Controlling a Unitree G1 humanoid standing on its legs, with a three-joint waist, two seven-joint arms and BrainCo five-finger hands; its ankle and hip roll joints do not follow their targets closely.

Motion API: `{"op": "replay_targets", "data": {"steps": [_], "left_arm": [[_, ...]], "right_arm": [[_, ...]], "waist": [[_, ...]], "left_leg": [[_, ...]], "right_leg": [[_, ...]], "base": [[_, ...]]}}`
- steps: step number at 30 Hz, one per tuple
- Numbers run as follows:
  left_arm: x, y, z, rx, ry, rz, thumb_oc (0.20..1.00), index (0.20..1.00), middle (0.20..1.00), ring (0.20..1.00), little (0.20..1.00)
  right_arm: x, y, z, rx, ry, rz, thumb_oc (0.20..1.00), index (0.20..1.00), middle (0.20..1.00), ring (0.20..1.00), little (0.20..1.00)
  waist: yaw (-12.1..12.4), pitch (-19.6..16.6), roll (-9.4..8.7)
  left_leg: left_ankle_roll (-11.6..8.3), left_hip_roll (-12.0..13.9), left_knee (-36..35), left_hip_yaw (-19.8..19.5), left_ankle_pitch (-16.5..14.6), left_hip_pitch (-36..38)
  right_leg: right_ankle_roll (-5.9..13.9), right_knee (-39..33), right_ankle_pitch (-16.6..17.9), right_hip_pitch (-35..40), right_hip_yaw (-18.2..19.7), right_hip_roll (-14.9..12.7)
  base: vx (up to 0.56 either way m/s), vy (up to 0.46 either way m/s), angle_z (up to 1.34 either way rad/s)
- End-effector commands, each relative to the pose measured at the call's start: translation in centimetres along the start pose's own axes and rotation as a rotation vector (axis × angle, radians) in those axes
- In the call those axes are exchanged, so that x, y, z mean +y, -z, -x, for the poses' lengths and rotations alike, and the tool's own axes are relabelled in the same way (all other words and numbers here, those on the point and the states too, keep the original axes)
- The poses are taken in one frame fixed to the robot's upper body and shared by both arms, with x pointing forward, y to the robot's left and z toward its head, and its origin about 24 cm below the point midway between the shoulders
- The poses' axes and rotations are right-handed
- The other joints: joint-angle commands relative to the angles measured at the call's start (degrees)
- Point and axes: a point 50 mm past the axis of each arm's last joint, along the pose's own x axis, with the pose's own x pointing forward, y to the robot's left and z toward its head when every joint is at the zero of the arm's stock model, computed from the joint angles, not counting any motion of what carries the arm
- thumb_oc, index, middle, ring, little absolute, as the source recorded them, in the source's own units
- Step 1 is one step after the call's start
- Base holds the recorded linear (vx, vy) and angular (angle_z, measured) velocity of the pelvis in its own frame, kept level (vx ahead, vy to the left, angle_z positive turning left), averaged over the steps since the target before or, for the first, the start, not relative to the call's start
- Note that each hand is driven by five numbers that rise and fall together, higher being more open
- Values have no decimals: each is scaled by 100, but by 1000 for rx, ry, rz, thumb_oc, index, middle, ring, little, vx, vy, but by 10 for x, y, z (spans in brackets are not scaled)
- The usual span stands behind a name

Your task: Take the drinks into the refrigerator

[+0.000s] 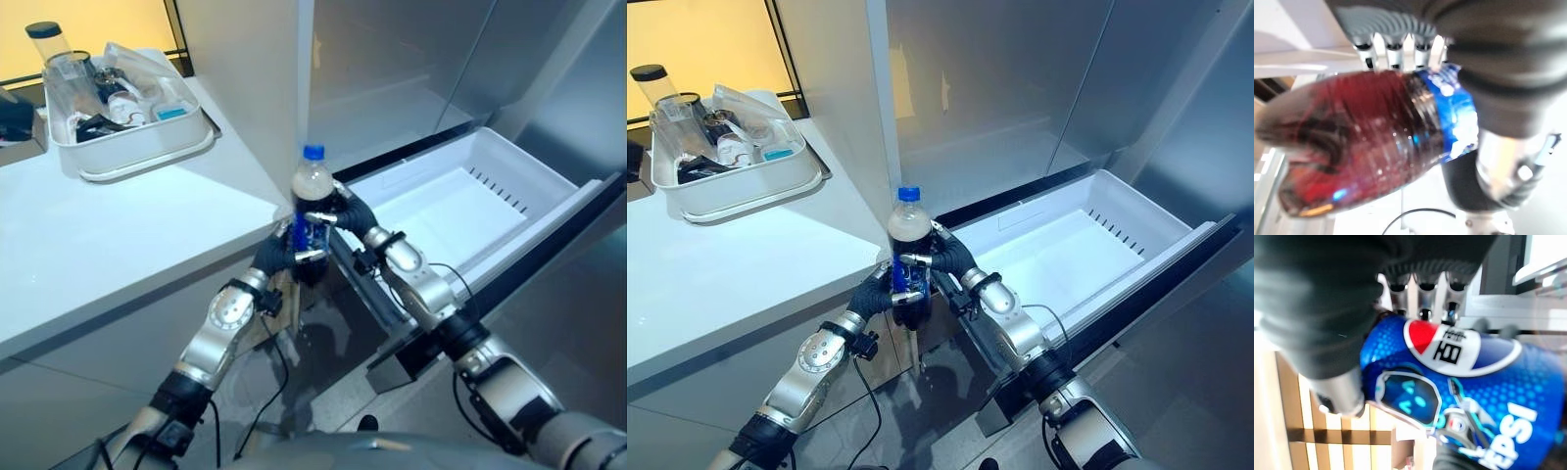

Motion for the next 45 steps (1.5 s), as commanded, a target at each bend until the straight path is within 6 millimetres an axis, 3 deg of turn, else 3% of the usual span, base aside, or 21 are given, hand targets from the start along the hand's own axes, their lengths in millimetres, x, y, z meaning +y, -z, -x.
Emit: {"op": "replay_targets", "data": {"steps": [1,8,15,17,20,23,24,28,30,33,34,35,37,40,43,45], "left_arm": [[-6,-36,-10,-218,9,41,1000,1000,1000,1000,1000],[12,-13,19,-123,-59,62,1000,1000,1000,1000,1000],[25,-6,40,-86,-102,56,1000,1000,1000,1000,1000],[26,-6,44,-86,-111,61,1000,1000,1000,1000,1000],[30,-3,51,-71,-130,59,1000,1000,1000,1000,1000],[31,-2,54,-67,-134,53,1000,1000,1000,1000,1000],[32,-2,55,-68,-144,55,1000,1000,1000,1000,1000],[32,-5,56,-83,-138,50,1000,1000,1000,1000,1000],[32,-10,56,-105,-128,51,1000,1000,1000,1000,1000],[27,-24,52,-174,-82,71,1000,1000,1000,1000,1000],[27,-25,53,-175,-83,72,1000,1000,1000,1000,1000],[25,-28,52,-191,-67,81,1000,1000,1000,1000,1000],[19,-40,48,-249,-32,96,1000,1000,1000,1000,1000],[13,-47,43,-285,-4,118,1000,1000,1000,1000,1000],[1,-60,35,-349,45,134,1000,1000,1000,1000,1000],[-3,-67,30,-380,63,144,1000,1000,1000,1000,1000]], "right_arm": [[-23,-50,-12,-213,95,37,200,200,200,200,200],[-60,-59,17,-259,233,64,200,200,200,200,200],[-89,-74,45,-324,364,109,200,200,200,200,200],[-96,-83,53,-362,395,120,200,200,200,200,200],[-108,-116,73,-506,459,169,200,200,200,200,200],[-114,-129,83,-571,500,178,200,200,200,200,200],[-119,-143,92,-629,539,203,200,200,200,200,200],[-127,-149,99,-630,578,242,200,200,200,200,200],[-135,-144,99,-582,605,265,200,200,200,200,200],[-154,-105,89,-339,664,287,200,200,200,200,200],[-154,-105,88,-339,663,288,200,200,200,200,200],[-159,-93,85,-275,684,280,200,200,200,200,200],[-167,-66,68,-83,700,341,200,200,200,200,200],[-170,-49,57,28,689,361,200,200,200,200,200],[-171,-16,47,263,664,450,200,200,200,200,200],[-169,-7,41,340,643,497,200,200,200,200,200]], "waist": [[176,-128,21],[209,-104,0],[222,-99,-19],[223,-103,-21],[183,-95,-37],[181,-99,-47],[163,-101,-66],[156,-91,-103],[173,-87,-130],[261,-46,-208],[254,-48,-208],[293,-30,-215],[388,38,-245],[432,90,-255],[565,199,-266],[620,276,-254]], "left_leg": [[338,-273,-10,-1,-375,-38],[341,-281,-10,-25,-363,-82],[348,-277,-10,-38,-367,-111],[353,-279,-10,-38,-367,-123],[359,-284,-10,-36,-370,-145],[363,-288,-10,-41,-374,-159],[364,-296,-10,-43,-375,-175],[363,-301,-10,-57,-364,-225],[362,-297,-10,-74,-353,-254],[363,-301,-10,-108,-317,-347],[363,-301,-10,-107,-317,-351],[368,-308,-10,-118,-308,-373],[377,-308,-10,-140,-265,-479],[385,-310,-10,-163,-223,-588],[401,-319,-10,-248,-133,-788],[408,-327,-10,-306,-89,-908]], "right_leg": [[174,629,-469,200,-117,90],[178,615,-477,188,-141,103],[184,609,-475,157,-131,108],[186,609,-471,142,-132,111],[193,608,-463,103,-111,119],[195,608,-464,90,-98,122],[198,606,-462,75,-94,131],[201,589,-456,42,-90,135],[202,585,-457,23,-100,133],[206,579,-431,-29,-133,127],[206,579,-431,-34,-132,126],[209,585,-420,-49,-138,125],[216,602,-399,-137,-142,105],[216,627,-392,-237,-154,88],[222,648,-364,-368,-226,45],[231,667,-357,-454,-272,19]], "base": [[0,0,0],[3,-2,2],[3,-1,3],[0,0,0],[0,0,0],[0,0,0],[0,0,0],[0,0,0],[0,0,0],[0,0,0],[0,0,0],[-19,8,4],[-49,26,7],[-28,23,8],[-34,43,12],[-46,33,23]]}}
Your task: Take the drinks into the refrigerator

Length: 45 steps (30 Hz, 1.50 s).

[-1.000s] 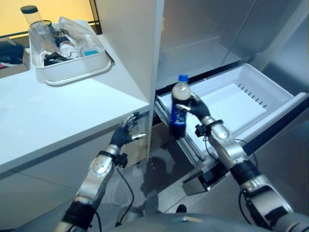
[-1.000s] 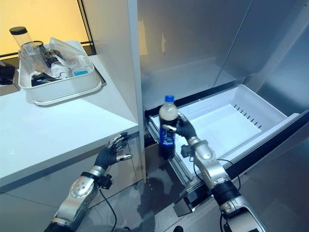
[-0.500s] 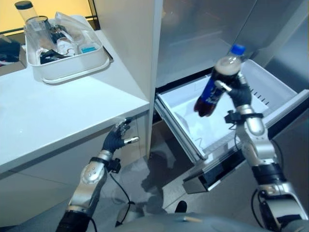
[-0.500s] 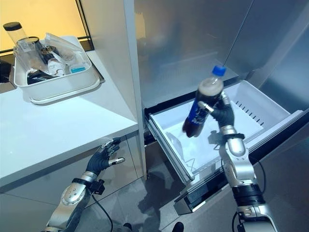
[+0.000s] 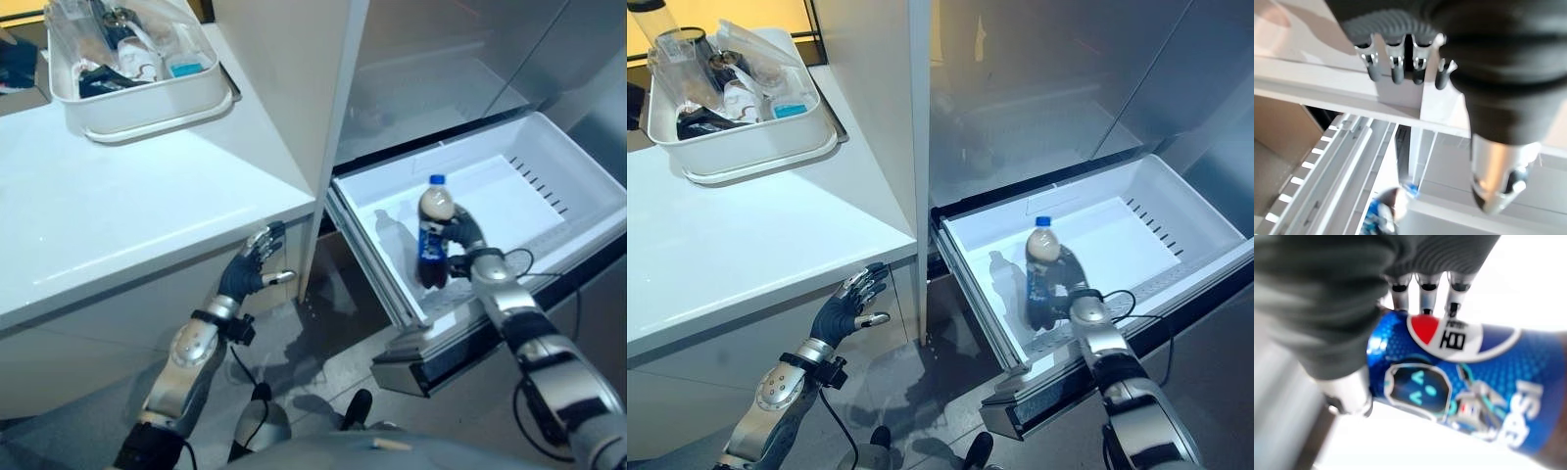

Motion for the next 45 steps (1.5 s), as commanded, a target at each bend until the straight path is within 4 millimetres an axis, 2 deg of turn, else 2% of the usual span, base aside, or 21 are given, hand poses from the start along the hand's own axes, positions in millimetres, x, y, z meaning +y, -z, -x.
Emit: {"op": "replay_targets", "data": {"steps": [1,7,8,9,10,11,16,17,18,21,24,25,26,27,29,30,31,33,34,36,45], "left_arm": [[-22,-60,-17,-327,118,15,1000,1000,1000,1000,1000],[-32,-70,-25,-375,145,34,1000,1000,1000,1000,1000],[-34,-72,-28,-383,148,26,1000,1000,1000,1000,1000],[-34,-73,-28,-384,147,25,1000,1000,1000,1000,1000],[-35,-74,-31,-383,152,-2,1000,1000,1000,1000,1000],[-36,-74,-33,-386,152,-7,1000,1000,1000,1000,1000],[-34,-72,-33,-367,139,-5,1000,1000,1000,1000,1000],[-33,-70,-34,-360,134,-8,1000,1000,1000,1000,1000],[-33,-69,-34,-352,132,-6,1000,1000,1000,1000,1000],[-31,-64,-33,-333,123,-12,1000,1000,1000,1000,1000],[-21,-62,-30,-322,86,-57,1000,1000,1000,1000,1000],[-22,-62,-30,-321,87,-56,1000,1000,1000,1000,1000],[-12,-62,-26,-315,51,-98,1000,1000,1000,1000,1000],[-13,-62,-26,-315,52,-97,1000,1000,1000,1000,1000],[-4,-60,-21,-304,11,-124,1000,1000,1000,1000,1000],[3,-56,-14,-276,-5,-149,1000,1000,1000,1000,1000],[3,-56,-15,-275,-1,-148,1000,1000,1000,1000,1000],[9,-50,-10,-240,-5,-160,1000,1000,1000,1000,1000],[8,-50,-10,-239,-1,-159,1000,1000,1000,1000,1000],[12,-46,-5,-211,2,-157,1000,1000,1000,1000,1000],[16,-40,0,-172,23,-162,1000,1000,1000,1000,1000]], "right_arm": [[-18,-91,-18,-274,79,51,200,200,200,200,200],[13,-65,-26,-106,26,266,200,200,200,200,200],[32,-53,-25,-64,-27,385,200,200,200,200,200],[32,-53,-25,-65,-26,386,200,200,200,200,200],[61,-37,-20,-34,-122,565,200,200,200,200,200],[73,-28,-16,-7,-159,625,200,200,200,200,200],[108,-8,-4,30,-278,735,200,200,200,200,200],[112,-6,-2,31,-289,730,269,269,269,269,269],[116,-6,-1,31,-307,724,1000,1000,1000,1000,1000],[110,-16,-5,4,-263,613,1000,1000,1000,1000,1000],[79,-33,-10,-74,-111,297,1000,1000,1000,1000,1000],[79,-33,-10,-72,-111,297,1000,1000,1000,1000,1000],[56,-50,-9,-182,-33,157,1000,1000,1000,1000,1000],[56,-50,-9,-181,-32,157,1000,1000,1000,1000,1000],[25,-58,6,-306,71,-3,1000,1000,1000,1000,1000],[-10,-54,24,-382,174,-77,1000,1000,1000,1000,1000],[-11,-53,25,-379,176,-78,1000,1000,1000,1000,1000],[-48,-38,52,-429,301,-153,1000,1000,1000,1000,1000],[-49,-37,53,-426,303,-154,1000,1000,1000,1000,1000],[-81,-30,76,-469,427,-209,1000,1000,1000,1000,1000],[-146,-5,122,-500,697,-336,1000,1000,1000,1000,1000]], "waist": [[182,-74,-25],[370,163,27],[440,248,55],[431,247,54],[500,321,95],[533,345,121],[623,403,144],[642,416,146],[655,431,157],[645,439,140],[499,442,63],[504,438,65],[382,446,18],[380,439,13],[206,434,-28],[49,415,-42],[62,406,-46],[-125,335,-68],[-116,321,-78],[-304,248,-91],[-720,59,-109]], "left_leg": [[416,-343,-88,29,-92,-218],[445,-393,-88,-138,34,-564],[458,-418,-88,-191,67,-655],[458,-418,-88,-196,68,-659],[462,-418,-88,-234,61,-671],[466,-426,-88,-270,66,-689],[468,-485,-88,-419,124,-796],[468,-497,-88,-455,130,-807],[462,-494,-88,-478,98,-781],[461,-522,-88,-533,93,-764],[479,-541,-88,-468,53,-676],[479,-542,-88,-467,54,-677],[485,-544,-88,-406,26,-623],[494,-558,-88,-410,59,-648],[511,-553,-88,-331,25,-597],[518,-534,-88,-269,-38,-519],[525,-546,-88,-272,-4,-540],[533,-532,-88,-200,-100,-412],[543,-549,-88,-207,-57,-446],[539,-523,-88,-110,-156,-324],[532,-481,-88,180,-260,-126]], "right_leg": [[215,671,-314,-27,57,45],[221,698,-298,-238,-87,-46],[223,695,-285,-294,-140,-71],[223,696,-286,-297,-145,-72],[229,705,-311,-283,-189,-80],[234,701,-314,-276,-241,-100],[245,654,-281,-267,-400,-172],[249,655,-279,-263,-439,-192],[250,656,-304,-231,-456,-197],[257,628,-287,-195,-492,-233],[268,645,-251,-181,-433,-250],[269,644,-251,-183,-432,-251],[273,666,-241,-193,-372,-244],[272,656,-213,-210,-378,-256],[276,687,-202,-232,-308,-256],[282,722,-242,-214,-248,-242],[278,713,-215,-228,-255,-254],[279,725,-264,-175,-180,-227],[275,710,-227,-197,-190,-241],[274,716,-283,-155,-81,-191],[250,627,-243,-143,275,-40]], "base": [[-46,27,15],[-50,33,20],[-33,14,26],[-36,25,19],[0,0,0],[0,0,0],[-21,0,13],[-19,1,17],[-26,2,23],[-30,13,17],[-42,28,3],[-42,22,-1],[-38,21,-2],[-54,27,-5],[-27,21,-9],[-19,15,-9],[-15,-2,-10],[13,-20,-18],[43,-27,-19],[23,-20,-15],[20,-26,-27]]}}
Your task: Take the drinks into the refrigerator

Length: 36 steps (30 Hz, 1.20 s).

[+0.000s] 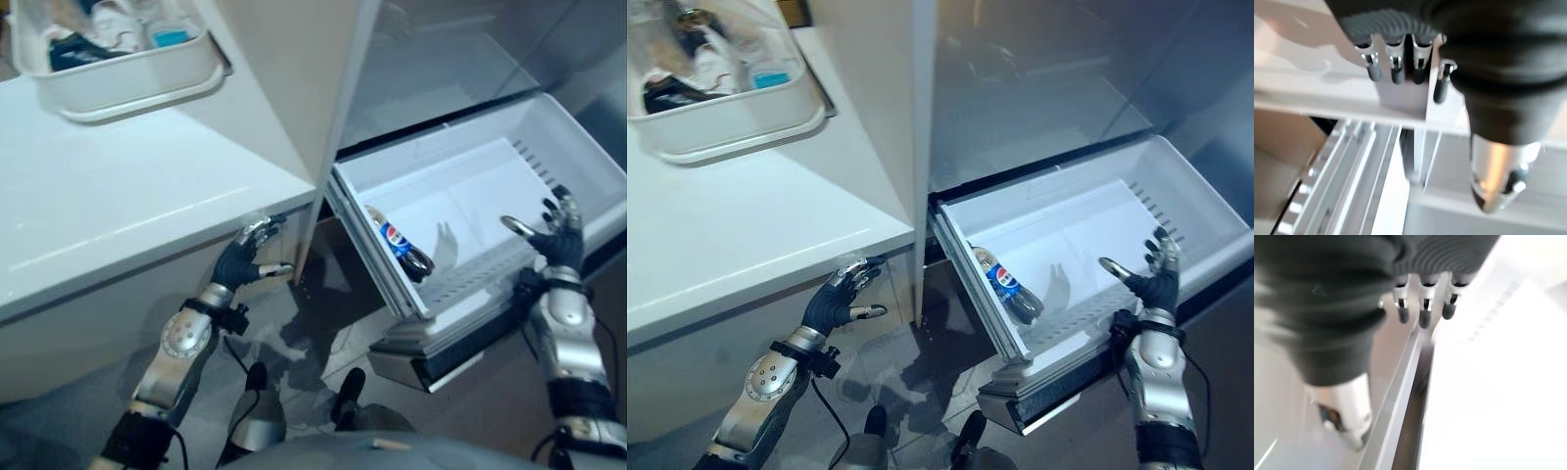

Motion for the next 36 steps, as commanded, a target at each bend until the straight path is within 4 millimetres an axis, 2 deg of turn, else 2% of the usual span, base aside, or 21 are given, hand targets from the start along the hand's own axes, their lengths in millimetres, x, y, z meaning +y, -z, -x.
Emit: {"op": "replay_targets", "data": {"steps": [1,2,5,6,7,9,10,11,12,14,17,20,24,25,26,28,29,31,32,34,36], "left_arm": [[4,-21,-2,-121,10,-34,1000,1000,1000,1000,1000],[3,-21,-2,-121,12,-32,1000,1000,1000,1000,1000],[5,-18,-2,-106,20,-50,1000,1000,1000,1000,1000],[5,-18,-2,-105,22,-49,1000,1000,1000,1000,1000],[7,-19,-2,-106,20,-68,1000,1000,1000,1000,1000],[9,-18,-2,-104,13,-71,1000,1000,1000,1000,1000],[9,-17,-2,-102,14,-72,1000,1000,1000,1000,1000],[9,-16,-3,-101,4,-64,1000,1000,1000,1000,1000],[10,-16,-3,-101,3,-65,1000,1000,1000,1000,1000],[12,-15,-4,-99,-1,-70,1000,1000,1000,1000,1000],[10,-14,-5,-102,7,-37,1000,1000,1000,1000,1000],[8,-15,-6,-103,30,-28,1000,1000,1000,1000,1000],[-3,-15,-7,-103,91,3,1000,1000,1000,1000,1000],[-3,-16,-7,-104,88,2,1000,1000,1000,1000,1000],[-6,-13,-6,-91,94,11,1000,1000,1000,1000,1000],[-7,-13,-5,-89,97,13,1000,1000,1000,1000,1000],[-11,-11,-3,-82,106,25,1000,1000,1000,1000,1000],[-12,-11,-4,-83,104,30,1000,1000,1000,1000,1000],[-15,-13,-4,-89,107,40,1000,1000,1000,1000,1000],[-16,-14,-5,-95,105,43,1000,1000,1000,1000,1000],[-19,-14,-6,-101,101,60,1000,1000,1000,1000,1000]], "right_arm": [[-48,-33,-13,-162,157,-14,1000,1000,1000,1000,1000],[-49,-33,-13,-162,158,-14,1000,1000,1000,1000,1000],[-92,-6,1,-26,314,54,1000,1000,1000,1000,1000],[-93,-6,1,-26,315,56,1000,1000,1000,1000,1000],[-111,18,14,102,369,128,1000,1000,1000,1000,1000],[-123,45,34,248,416,195,1000,1000,1000,1000,1000],[-123,46,33,249,417,196,1000,1000,1000,1000,1000],[-128,73,55,384,464,188,1000,1000,1000,1000,1000],[-128,74,55,383,464,184,752,752,752,752,752],[-121,111,83,604,411,241,200,200,200,200,200],[-88,134,96,727,229,314,200,200,200,200,200],[-64,138,89,725,148,319,200,200,200,200,200],[13,131,56,638,-132,351,200,200,200,200,200],[14,131,55,637,-134,351,200,200,200,200,200],[42,119,39,561,-225,368,200,200,200,200,200],[56,113,32,526,-272,381,200,200,200,200,200],[90,92,13,415,-367,403,200,200,200,200,200],[100,86,7,388,-392,416,200,200,200,200,200],[128,66,-5,294,-452,422,200,200,200,200,200],[142,54,-11,239,-492,449,200,200,200,200,200],[180,15,-25,55,-593,513,200,200,200,200,200]], "waist": [[-231,-392,62],[-210,-394,75],[-391,-455,94],[-377,-460,99],[-437,-476,112],[-470,-486,147],[-465,-491,144],[-491,-499,180],[-491,-498,171],[-434,-491,212],[-355,-489,255],[-310,-476,272],[-35,-480,326],[-47,-471,321],[72,-464,333],[121,-452,335],[283,-442,354],[324,-449,335],[455,-437,330],[509,-410,329],[685,-370,283]], "left_leg": [[503,-403,-48,121,-309,-189],[502,-399,-48,131,-316,-183],[486,-377,-48,235,-356,-128],[486,-376,-48,239,-360,-126],[476,-359,-48,276,-367,-105],[471,-351,-48,305,-375,-92],[470,-349,-48,305,-378,-91],[464,-347,-48,312,-380,-81],[462,-345,-48,310,-383,-80],[445,-339,-48,296,-375,-75],[429,-339,-48,287,-357,-68],[426,-348,-48,256,-354,-48],[423,-364,-48,176,-333,-36],[423,-364,-48,176,-335,-33],[425,-376,-48,149,-319,-43],[428,-380,-48,127,-309,-49],[429,-377,-48,83,-326,-31],[438,-396,-48,54,-278,-86],[445,-414,-48,7,-250,-132],[448,-417,-48,-20,-236,-148],[459,-436,-48,-119,-169,-265]], "right_leg": [[223,610,-219,-157,218,36],[222,607,-219,-154,228,41],[232,583,-217,-151,350,103],[232,580,-217,-150,355,105],[236,573,-208,-145,399,118],[236,566,-203,-140,424,136],[236,565,-204,-138,423,138],[232,556,-208,-134,421,154],[231,552,-208,-130,419,156],[224,533,-211,-94,393,161],[222,529,-214,-49,337,155],[219,524,-221,-11,303,141],[216,500,-224,76,207,101],[217,498,-224,81,207,101],[221,489,-215,98,168,85],[223,489,-212,112,141,74],[229,489,-236,157,101,70],[229,481,-202,131,63,43],[234,470,-188,124,16,27],[236,471,-184,124,-6,18],[238,448,-153,89,-95,-23]], "base": [[16,-17,-23],[19,-25,-24],[31,-19,-17],[23,-3,-11],[16,-13,-10],[11,-12,-9],[6,-8,-14],[9,-9,-16],[3,-13,-15],[-6,-21,-9],[-1,-7,-2],[0,0,0],[12,1,3],[10,6,5],[4,7,10],[17,10,12],[13,10,14],[1,12,17],[13,22,14],[-11,14,16],[-32,-5,19]]}}
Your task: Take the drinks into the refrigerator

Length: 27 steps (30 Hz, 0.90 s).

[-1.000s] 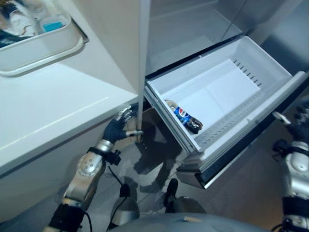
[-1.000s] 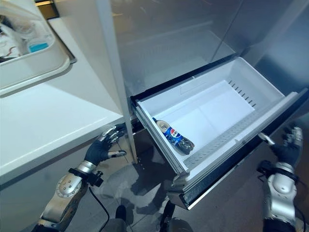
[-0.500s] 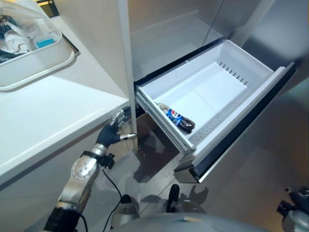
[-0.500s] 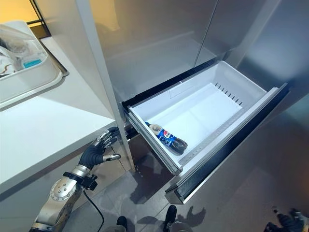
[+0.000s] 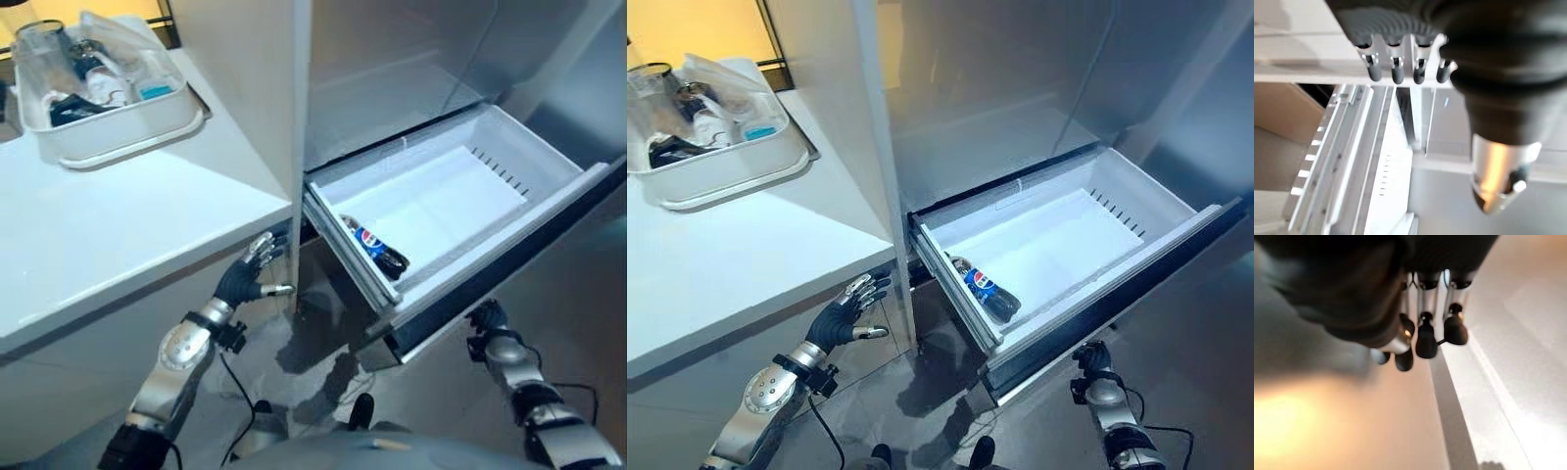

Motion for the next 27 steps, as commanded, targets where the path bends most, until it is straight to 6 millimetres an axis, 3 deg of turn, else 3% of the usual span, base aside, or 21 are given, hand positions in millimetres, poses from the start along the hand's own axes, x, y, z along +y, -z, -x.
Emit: {"op": "replay_targets", "data": {"steps": [1,2,3,4,5,7,9,14,20,21,22,23,24,25,27], "left_arm": [[-17,-33,-17,-193,60,25,1000,1000,1000,1000,1000],[-16,-33,-17,-195,59,24,1000,1000,1000,1000,1000],[-17,-33,-18,-198,52,32,1000,1000,1000,1000,1000],[-17,-34,-18,-199,51,32,1000,1000,1000,1000,1000],[-17,-32,-19,-192,42,25,1000,1000,1000,1000,1000],[-17,-32,-20,-193,40,21,1000,1000,1000,1000,1000],[-16,-31,-20,-191,23,21,1000,1000,1000,1000,1000],[-16,-29,-20,-185,9,25,1000,1000,1000,1000,1000],[-15,-26,-19,-172,0,43,1000,1000,1000,1000,1000],[-15,-25,-20,-167,0,51,1000,1000,1000,1000,1000],[-15,-25,-20,-167,0,51,1000,1000,1000,1000,1000],[-15,-24,-20,-164,-2,53,1000,1000,1000,1000,1000],[-15,-21,-19,-150,-14,75,1000,1000,1000,1000,1000],[-15,-20,-19,-149,-13,76,1000,1000,1000,1000,1000],[-13,-16,-19,-129,-47,76,1000,1000,1000,1000,1000]], "right_arm": [[7,-197,5,-656,-38,148,200,200,200,200,200],[7,-198,5,-657,-37,149,200,200,200,200,200],[11,-224,13,-747,-25,241,200,200,200,200,200],[10,-224,13,-749,-23,241,200,200,200,200,200],[18,-249,26,-846,-31,307,200,200,200,200,200],[19,-257,30,-876,-27,327,200,200,200,200,200],[35,-275,48,-979,-54,403,200,200,200,200,200],[44,-279,55,-1019,-73,446,200,200,200,200,200],[46,-264,49,-975,-86,434,200,200,200,200,200],[45,-255,43,-933,-88,400,718,718,718,718,718],[45,-254,43,-932,-88,399,953,953,953,953,953],[45,-248,39,-904,-92,369,1000,1000,1000,1000,1000],[46,-230,32,-836,-108,300,1000,1000,1000,1000,1000],[46,-230,32,-835,-109,299,1000,1000,1000,1000,1000],[50,-210,27,-767,-128,217,1000,1000,1000,1000,1000]], "waist": [[573,215,-11],[561,218,-20],[663,238,-28],[651,240,-35],[718,249,-47],[728,245,-73],[791,244,-101],[790,235,-119],[754,205,-106],[717,192,-91],[722,191,-90],[706,185,-84],[663,181,-67],[668,175,-67],[617,177,-53]], "left_leg": [[471,-464,-32,-182,-228,-327],[477,-476,-32,-188,-194,-355],[476,-473,-32,-240,-187,-395],[483,-486,-32,-246,-153,-421],[478,-481,-32,-273,-167,-428],[488,-508,-32,-299,-124,-470],[483,-511,-32,-313,-127,-469],[488,-514,-32,-316,-155,-428],[497,-518,-32,-270,-201,-331],[496,-514,-32,-247,-214,-309],[496,-514,-32,-245,-216,-306],[495,-509,-32,-231,-221,-293],[498,-511,-32,-207,-232,-265],[498,-511,-32,-205,-234,-261],[498,-505,-32,-177,-241,-243]], "right_leg": [[279,457,-261,46,-131,-53],[276,452,-236,26,-140,-65],[276,461,-255,21,-196,-74],[274,456,-231,2,-205,-86],[276,453,-257,17,-236,-83],[272,439,-229,-1,-262,-101],[276,429,-226,25,-312,-118],[275,433,-232,63,-327,-133],[278,441,-233,105,-304,-140],[279,434,-234,112,-291,-141],[279,433,-234,115,-289,-140],[278,431,-235,121,-280,-139],[275,438,-239,126,-261,-137],[275,439,-241,128,-259,-136],[272,445,-244,133,-248,-138]], "base": [[-23,0,17],[-7,6,24],[-29,8,19],[7,8,15],[-2,8,14],[7,11,23],[7,18,9],[6,16,11],[3,4,4],[0,0,0],[0,0,0],[1,13,-3],[1,13,-3],[0,0,0],[0,0,0]]}}
